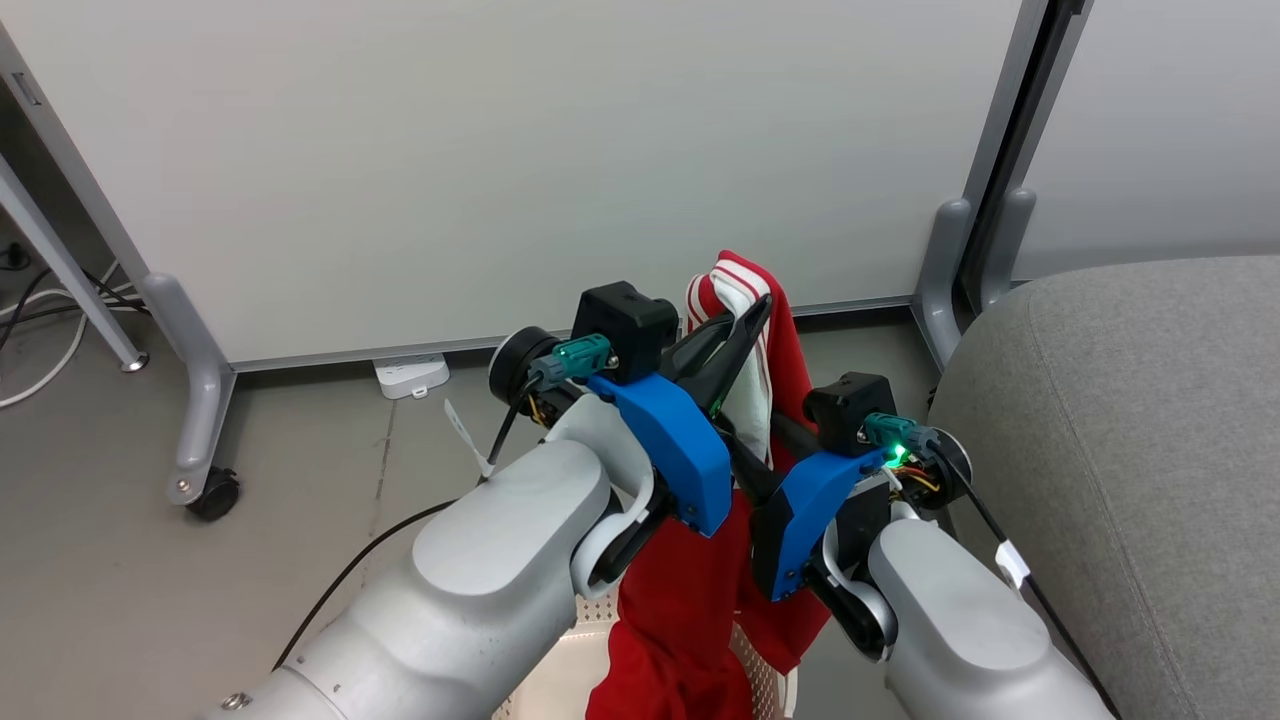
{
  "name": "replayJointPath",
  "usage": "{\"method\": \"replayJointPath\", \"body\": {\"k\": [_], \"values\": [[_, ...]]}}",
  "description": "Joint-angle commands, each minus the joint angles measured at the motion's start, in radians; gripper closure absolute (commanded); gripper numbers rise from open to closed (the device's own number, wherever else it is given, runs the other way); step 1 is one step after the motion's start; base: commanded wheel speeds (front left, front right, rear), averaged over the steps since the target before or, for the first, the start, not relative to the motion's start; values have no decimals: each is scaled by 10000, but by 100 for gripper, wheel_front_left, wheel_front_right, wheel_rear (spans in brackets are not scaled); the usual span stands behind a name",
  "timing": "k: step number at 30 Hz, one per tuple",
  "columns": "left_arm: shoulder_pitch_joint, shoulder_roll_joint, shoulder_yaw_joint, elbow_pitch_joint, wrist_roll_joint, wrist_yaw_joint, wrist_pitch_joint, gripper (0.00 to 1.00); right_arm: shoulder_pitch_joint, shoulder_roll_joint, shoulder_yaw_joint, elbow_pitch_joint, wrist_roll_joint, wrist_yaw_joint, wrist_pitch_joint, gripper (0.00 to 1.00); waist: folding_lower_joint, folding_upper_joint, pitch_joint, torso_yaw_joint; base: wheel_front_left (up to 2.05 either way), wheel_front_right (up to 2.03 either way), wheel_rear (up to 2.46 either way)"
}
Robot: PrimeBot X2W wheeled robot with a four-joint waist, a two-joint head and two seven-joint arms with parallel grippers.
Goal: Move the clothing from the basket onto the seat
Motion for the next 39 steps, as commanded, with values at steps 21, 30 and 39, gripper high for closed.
{"method": "replayJointPath", "body": {"k": [21, 30, 39], "values": [[-233, 20, -476, 257, -620, 126, -274, 100, -454, -17, 669, 1071, 564, -7, -788, 100, -1, 0, -177, -160, 0, 0, 0], [-376, 20, -542, 363, -824, 164, -408, 100, -493, -18, 814, 1208, 725, -7, -833, 100, -1, 0, -160, -163, 0, 0, 0], [-409, 20, -662, 440, -952, 186, -465, 55, -587, -18, 850, 1284, 763, -7, -905, 100, -1, 0, -133, -178, 0, 0, 0]]}}
